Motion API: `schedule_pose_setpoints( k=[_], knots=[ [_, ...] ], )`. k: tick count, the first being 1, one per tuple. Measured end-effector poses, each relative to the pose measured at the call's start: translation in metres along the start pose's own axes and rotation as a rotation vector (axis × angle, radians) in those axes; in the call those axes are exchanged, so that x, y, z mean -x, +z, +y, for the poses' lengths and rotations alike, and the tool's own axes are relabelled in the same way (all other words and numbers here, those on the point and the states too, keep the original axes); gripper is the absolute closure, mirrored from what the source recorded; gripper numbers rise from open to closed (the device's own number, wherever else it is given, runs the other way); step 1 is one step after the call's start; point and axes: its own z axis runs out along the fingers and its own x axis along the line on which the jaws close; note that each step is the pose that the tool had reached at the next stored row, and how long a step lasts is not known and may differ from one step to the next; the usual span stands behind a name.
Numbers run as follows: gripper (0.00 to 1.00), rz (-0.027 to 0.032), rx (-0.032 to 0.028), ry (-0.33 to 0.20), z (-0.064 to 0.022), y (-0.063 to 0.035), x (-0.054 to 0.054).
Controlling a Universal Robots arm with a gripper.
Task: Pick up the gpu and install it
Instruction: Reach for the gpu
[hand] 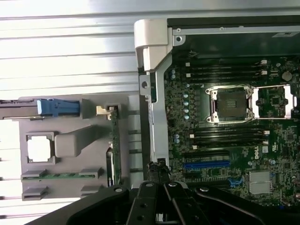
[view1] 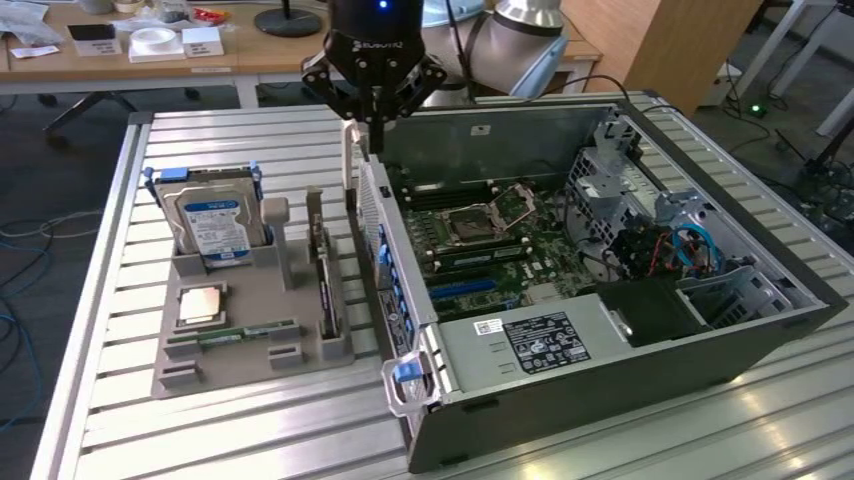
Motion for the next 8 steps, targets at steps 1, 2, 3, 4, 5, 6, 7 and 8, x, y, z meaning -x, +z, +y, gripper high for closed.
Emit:
schedule_pose_setpoints(
  k=[1,2,3,4,5,6,7,8],
  knots=[
    [0.89,0.0,0.0,0.0,-0.0002,0.0,-0.002],
    [0.89,0.0,0.0,0.0,-0.0004,-0.0001,-0.005],
    [0.89,0.0,0.0,0.0,-0.0006,-0.0001,-0.007],
    [0.89,-0.0001,0.0,0.0,-0.0007,-0.0001,-0.01],
    [0.89,0.0,0.0,0.0,-0.0009,-0.0002,-0.012],
    [0.89,0.0,0.0,0.0,-0.0011,-0.0002,-0.015],
    [0.89,-0.0001,0.0,0.0,-0.0013,-0.0003,-0.017],
    [0.89,-0.0001,0.0001,0.0,-0.0015,-0.0003,-0.02]
  ],
)
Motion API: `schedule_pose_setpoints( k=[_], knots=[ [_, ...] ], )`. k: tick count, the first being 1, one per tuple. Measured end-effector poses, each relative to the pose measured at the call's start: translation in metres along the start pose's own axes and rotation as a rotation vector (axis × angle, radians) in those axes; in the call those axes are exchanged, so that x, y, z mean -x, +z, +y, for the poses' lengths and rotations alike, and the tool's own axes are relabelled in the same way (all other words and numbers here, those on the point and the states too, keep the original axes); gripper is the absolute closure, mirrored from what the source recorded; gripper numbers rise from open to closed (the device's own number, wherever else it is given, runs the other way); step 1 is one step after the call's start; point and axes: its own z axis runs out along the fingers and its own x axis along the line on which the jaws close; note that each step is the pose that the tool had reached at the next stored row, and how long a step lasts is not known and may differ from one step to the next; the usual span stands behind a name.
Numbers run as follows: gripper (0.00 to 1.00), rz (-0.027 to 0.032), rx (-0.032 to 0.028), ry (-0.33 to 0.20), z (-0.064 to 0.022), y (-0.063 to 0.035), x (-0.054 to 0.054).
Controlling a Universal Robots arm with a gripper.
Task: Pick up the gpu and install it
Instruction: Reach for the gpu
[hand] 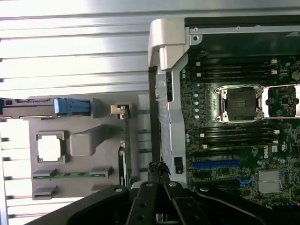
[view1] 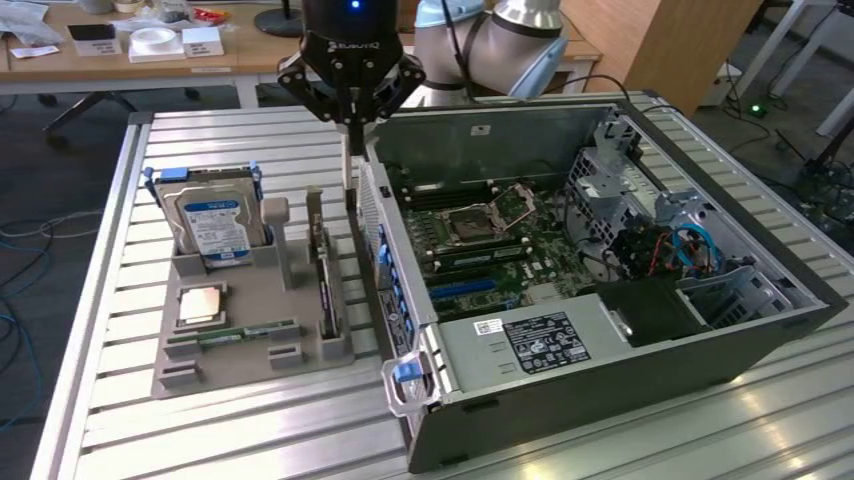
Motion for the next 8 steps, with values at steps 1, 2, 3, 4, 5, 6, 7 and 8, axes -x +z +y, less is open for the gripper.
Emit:
schedule_pose_setpoints(
  k=[1,2,3,4,5,6,7,8],
  knots=[
    [0.89,0.0,0.0,0.0,-0.0002,0.0,-0.002],
    [0.89,0.0,0.0,0.0,-0.0004,-0.0001,-0.005],
    [0.89,0.0,0.0,0.0,-0.0005,-0.0001,-0.007],
    [0.89,0.0001,-0.0001,0.0,-0.0007,-0.0002,-0.009],
    [0.89,0.0001,-0.0001,0.0,-0.0008,-0.0002,-0.011],
    [0.89,0.0001,0.0,0.0,-0.001,-0.0002,-0.013],
    [0.89,0.0,0.0,0.0,-0.0011,-0.0002,-0.015],
    [0.89,0.0001,0.0,0.0,-0.0013,-0.0003,-0.018]
  ],
)
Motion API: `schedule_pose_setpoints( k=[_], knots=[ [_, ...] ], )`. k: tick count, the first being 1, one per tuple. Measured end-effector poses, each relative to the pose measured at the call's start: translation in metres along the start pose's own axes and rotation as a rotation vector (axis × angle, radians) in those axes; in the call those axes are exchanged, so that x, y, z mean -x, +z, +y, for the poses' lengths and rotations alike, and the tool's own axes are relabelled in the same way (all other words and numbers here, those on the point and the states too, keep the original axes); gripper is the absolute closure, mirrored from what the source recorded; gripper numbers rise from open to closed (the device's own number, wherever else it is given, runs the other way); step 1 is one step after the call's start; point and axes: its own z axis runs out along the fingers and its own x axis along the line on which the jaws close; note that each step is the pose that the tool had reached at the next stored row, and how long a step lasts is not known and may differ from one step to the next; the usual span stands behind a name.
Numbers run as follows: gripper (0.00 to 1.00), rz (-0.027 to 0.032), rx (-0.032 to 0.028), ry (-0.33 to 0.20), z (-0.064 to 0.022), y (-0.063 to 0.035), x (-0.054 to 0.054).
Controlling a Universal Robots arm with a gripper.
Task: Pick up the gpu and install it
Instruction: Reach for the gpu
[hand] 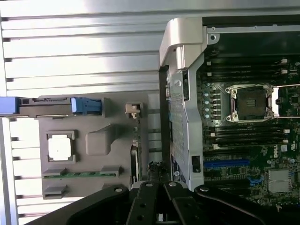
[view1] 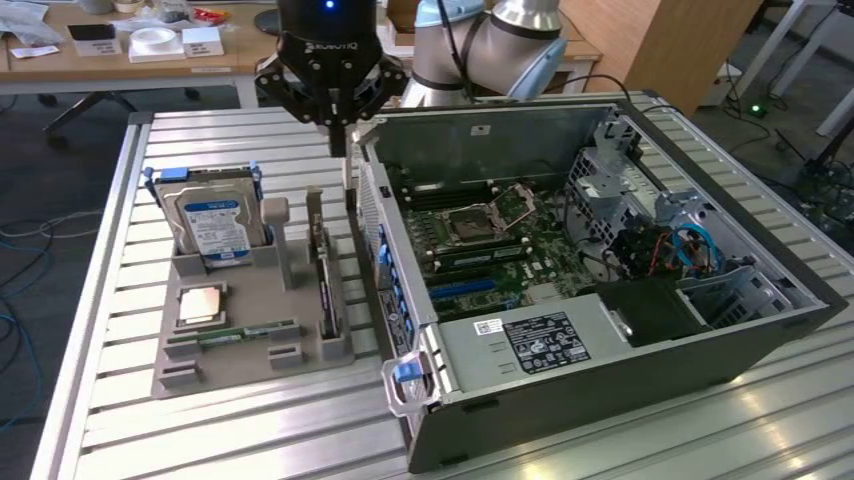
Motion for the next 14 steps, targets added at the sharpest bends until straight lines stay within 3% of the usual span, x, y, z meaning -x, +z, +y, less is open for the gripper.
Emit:
schedule_pose_setpoints(
  k=[9,14],
  knots=[
    [0.89,0.0,-0.0001,0.0,-0.0013,-0.0003,-0.017],
    [0.89,0.0,0.0,0.0,-0.0014,-0.0003,-0.019]
  ],
)
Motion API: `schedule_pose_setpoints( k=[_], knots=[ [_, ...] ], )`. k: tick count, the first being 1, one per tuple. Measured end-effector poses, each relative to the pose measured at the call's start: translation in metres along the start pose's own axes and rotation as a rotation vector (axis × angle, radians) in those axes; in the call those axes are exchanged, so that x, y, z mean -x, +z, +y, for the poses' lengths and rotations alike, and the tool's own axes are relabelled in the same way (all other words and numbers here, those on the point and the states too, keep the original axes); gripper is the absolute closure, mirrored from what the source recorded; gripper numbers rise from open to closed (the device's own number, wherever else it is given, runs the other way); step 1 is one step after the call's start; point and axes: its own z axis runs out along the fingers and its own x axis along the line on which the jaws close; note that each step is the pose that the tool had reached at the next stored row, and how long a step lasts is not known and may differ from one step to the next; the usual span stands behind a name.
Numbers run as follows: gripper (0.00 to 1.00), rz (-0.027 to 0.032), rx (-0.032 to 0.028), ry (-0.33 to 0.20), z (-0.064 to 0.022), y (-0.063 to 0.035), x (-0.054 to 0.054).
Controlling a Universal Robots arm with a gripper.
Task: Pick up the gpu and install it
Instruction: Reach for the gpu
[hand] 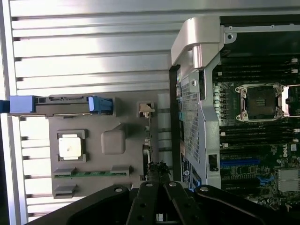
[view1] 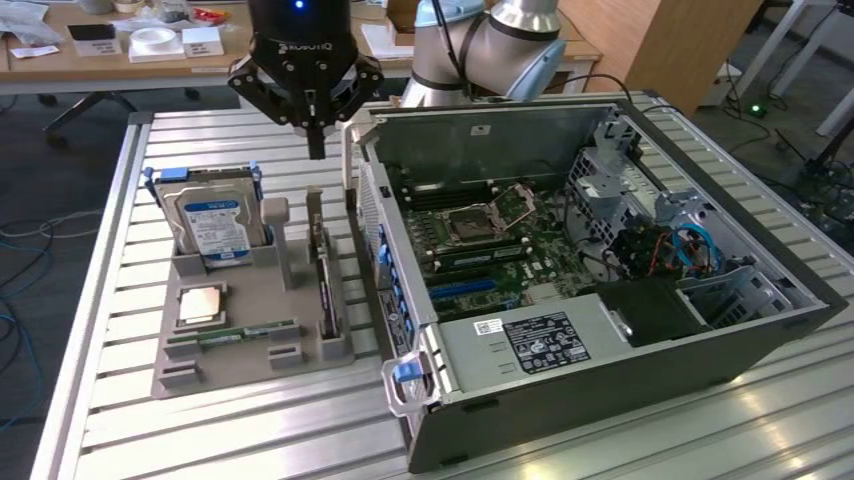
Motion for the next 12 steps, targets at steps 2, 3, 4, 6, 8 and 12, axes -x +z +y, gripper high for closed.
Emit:
schedule_pose_setpoints(
  k=[2,3,4,6,8,12],
  knots=[
    [0.89,0.0,0.0,0.0,-0.0001,0.0,-0.0009],
    [0.89,0.0,-0.0001,0.0,-0.0001,-0.0001,-0.0015],
    [0.89,0.0,0.0,0.0,-0.0002,0.0,-0.002],
    [0.89,0.0,0.0,0.0,-0.0002,-0.0001,-0.002],
    [0.89,0.0,0.0,0.0,-0.0002,-0.0001,-0.002],
    [0.89,0.0,0.0,0.0,-0.0002,-0.0001,-0.0021]
  ],
)
